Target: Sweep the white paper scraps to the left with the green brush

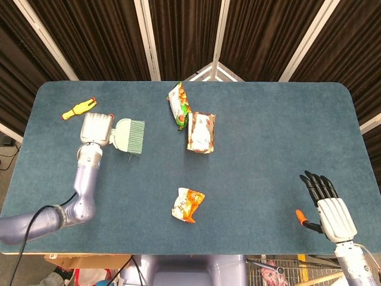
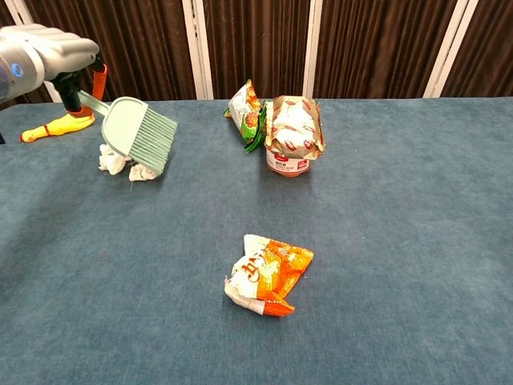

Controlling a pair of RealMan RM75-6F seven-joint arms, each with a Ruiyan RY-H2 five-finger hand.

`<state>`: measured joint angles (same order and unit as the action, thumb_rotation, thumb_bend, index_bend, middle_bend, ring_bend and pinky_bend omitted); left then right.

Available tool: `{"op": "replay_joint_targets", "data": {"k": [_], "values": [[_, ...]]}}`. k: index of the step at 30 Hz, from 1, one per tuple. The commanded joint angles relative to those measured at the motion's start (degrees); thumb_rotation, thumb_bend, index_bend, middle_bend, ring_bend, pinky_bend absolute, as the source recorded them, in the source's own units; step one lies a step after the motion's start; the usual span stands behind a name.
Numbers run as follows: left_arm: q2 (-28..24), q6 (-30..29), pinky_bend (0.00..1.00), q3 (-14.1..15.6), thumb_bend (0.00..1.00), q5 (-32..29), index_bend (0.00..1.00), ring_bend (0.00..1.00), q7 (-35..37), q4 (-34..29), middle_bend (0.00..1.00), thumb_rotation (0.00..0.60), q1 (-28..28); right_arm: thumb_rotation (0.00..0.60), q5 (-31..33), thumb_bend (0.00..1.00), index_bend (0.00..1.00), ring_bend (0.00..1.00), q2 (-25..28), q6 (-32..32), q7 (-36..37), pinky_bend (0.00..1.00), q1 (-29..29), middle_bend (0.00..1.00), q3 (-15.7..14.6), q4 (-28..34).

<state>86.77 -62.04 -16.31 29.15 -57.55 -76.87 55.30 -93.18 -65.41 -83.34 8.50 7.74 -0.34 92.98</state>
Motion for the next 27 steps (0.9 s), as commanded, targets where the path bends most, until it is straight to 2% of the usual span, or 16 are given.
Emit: {"op": "replay_joint_targets", "data": {"k": [1,8,14,19,27], "values": [[4.9,4.1,0.98,-1.2,0.81,-3.0,0.78,1.00,0.5,8.1,1.00,0.600,3.0,0.600,0.0,0.34,0.00,0.00,0.0,0.2,0.1,0.00,0.1,0.00,0.0,0.1],[12.2,9.6,0.98,-3.0,0.81,-7.1,0.78,1.00,0.0,20.1,1.00,0.600,7.6,0.600,0.7,0.34,0.00,0.00,0.3,0.7,0.9,0.00,0.2,0.00,0.1,0.3],[15.9,11.7,0.98,-2.8,0.81,-8.5,0.78,1.00,-0.5,26.9,1.00,0.600,8.6,0.600,0.8,0.34,0.00,0.00,0.5,0.7,1.2,0.00,0.1,0.00,0.1,0.3],[15.6,11.9,0.98,-1.9,0.81,-8.2,0.78,1.00,-0.4,27.7,1.00,0.600,7.4,0.600,0.9,0.34,0.00,0.00,0.5,0.7,1.2,0.00,0.0,0.00,0.1,0.3],[9.4,9.3,0.98,0.1,0.81,-7.0,0.78,1.00,0.5,21.5,1.00,0.600,2.6,0.600,0.5,0.34,0.00,0.00,0.4,0.2,0.6,0.00,-0.2,0.00,0.1,0.3]]}}
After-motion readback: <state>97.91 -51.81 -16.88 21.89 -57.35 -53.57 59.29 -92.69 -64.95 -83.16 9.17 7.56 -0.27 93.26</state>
